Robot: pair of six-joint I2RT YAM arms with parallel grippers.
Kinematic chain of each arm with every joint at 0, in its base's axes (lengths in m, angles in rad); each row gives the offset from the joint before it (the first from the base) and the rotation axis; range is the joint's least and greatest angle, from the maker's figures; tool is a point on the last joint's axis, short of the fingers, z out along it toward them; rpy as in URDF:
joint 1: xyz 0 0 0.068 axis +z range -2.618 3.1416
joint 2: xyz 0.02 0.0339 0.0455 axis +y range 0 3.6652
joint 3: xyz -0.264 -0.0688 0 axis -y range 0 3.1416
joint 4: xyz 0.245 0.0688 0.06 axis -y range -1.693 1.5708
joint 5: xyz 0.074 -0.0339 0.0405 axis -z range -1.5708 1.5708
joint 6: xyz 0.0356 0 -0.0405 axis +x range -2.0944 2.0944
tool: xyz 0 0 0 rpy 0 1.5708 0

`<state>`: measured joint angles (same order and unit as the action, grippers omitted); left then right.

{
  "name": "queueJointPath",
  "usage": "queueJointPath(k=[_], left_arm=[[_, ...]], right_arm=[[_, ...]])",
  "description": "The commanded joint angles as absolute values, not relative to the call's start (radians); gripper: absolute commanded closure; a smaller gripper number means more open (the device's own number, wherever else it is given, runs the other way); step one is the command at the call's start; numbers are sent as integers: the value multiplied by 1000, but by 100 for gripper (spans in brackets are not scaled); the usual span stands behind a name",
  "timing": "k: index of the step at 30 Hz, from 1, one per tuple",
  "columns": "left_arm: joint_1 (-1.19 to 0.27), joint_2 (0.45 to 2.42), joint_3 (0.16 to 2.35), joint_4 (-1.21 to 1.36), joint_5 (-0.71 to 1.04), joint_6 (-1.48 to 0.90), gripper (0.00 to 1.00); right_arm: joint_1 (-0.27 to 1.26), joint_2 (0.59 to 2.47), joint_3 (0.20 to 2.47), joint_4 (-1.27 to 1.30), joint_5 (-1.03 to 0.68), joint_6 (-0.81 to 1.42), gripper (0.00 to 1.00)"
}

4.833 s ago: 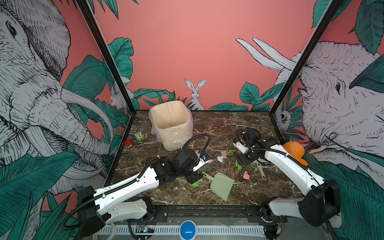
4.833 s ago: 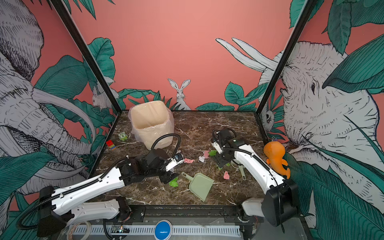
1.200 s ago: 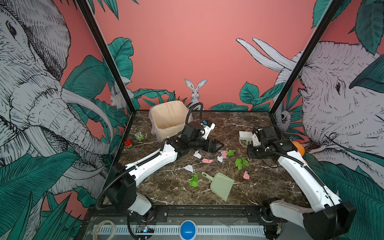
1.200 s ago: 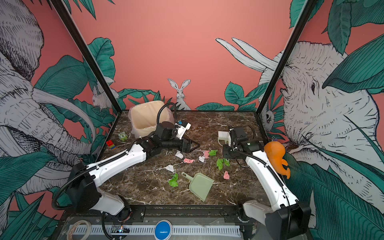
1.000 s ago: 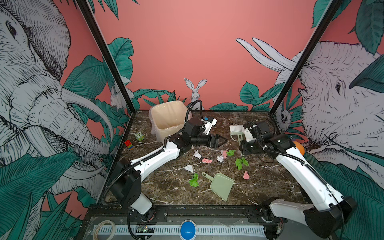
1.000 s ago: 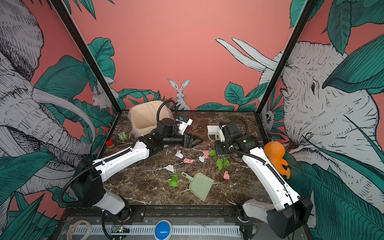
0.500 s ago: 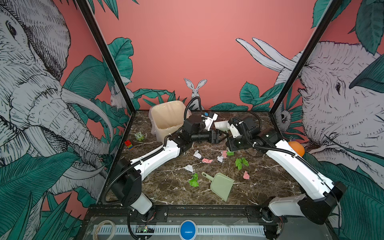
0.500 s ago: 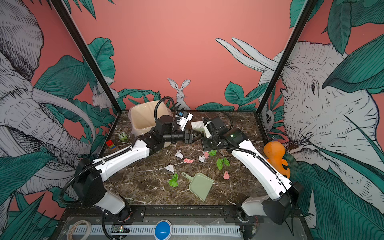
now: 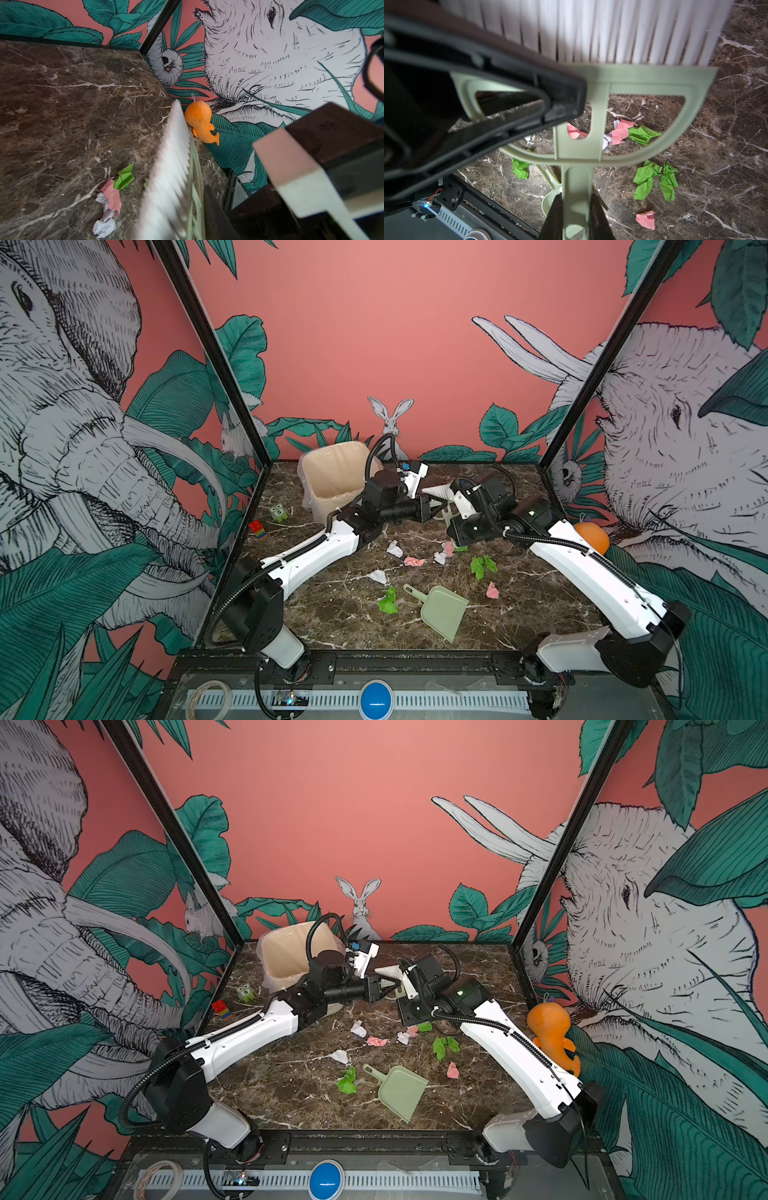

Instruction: Sweep away the paper scraps from the table

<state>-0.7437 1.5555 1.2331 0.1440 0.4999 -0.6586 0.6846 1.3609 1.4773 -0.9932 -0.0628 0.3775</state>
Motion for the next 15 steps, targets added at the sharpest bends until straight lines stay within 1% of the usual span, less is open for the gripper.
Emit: queueJointPath(k=[1, 2, 3, 4, 5, 7, 9, 12, 13, 15], left_arm=[[-739, 1511, 1212, 179, 481, -673, 87], [-739, 1510, 1210, 179, 474, -677, 91], [-738, 1508, 1207, 182, 466, -681, 95], [-737, 1506, 1205, 187, 459, -688, 97], [-735, 1504, 1202, 193, 447, -697, 100], [-728, 1492, 1186, 224, 418, -717, 100], [-721, 1471, 1160, 278, 374, -741, 100], [-718, 1451, 1138, 376, 325, -771, 100], [-718, 1452, 1136, 417, 319, -786, 100], [-718, 1465, 1131, 529, 309, -839, 100]], right_arm=[[695, 1366, 1514, -1008, -48, 369, 89], [696, 1365, 1514, -1006, -45, 368, 88], [696, 1362, 1514, -1006, -41, 368, 83], [695, 1354, 1511, -1004, -31, 368, 74], [691, 1340, 1504, -995, -17, 368, 62], [665, 1300, 1487, -967, -17, 369, 44], [615, 1238, 1443, -899, -66, 386, 30], [501, 1115, 1321, -700, -234, 470, 20], [472, 1085, 1261, -637, -281, 501, 19], [404, 1010, 1138, -432, -392, 609, 16]])
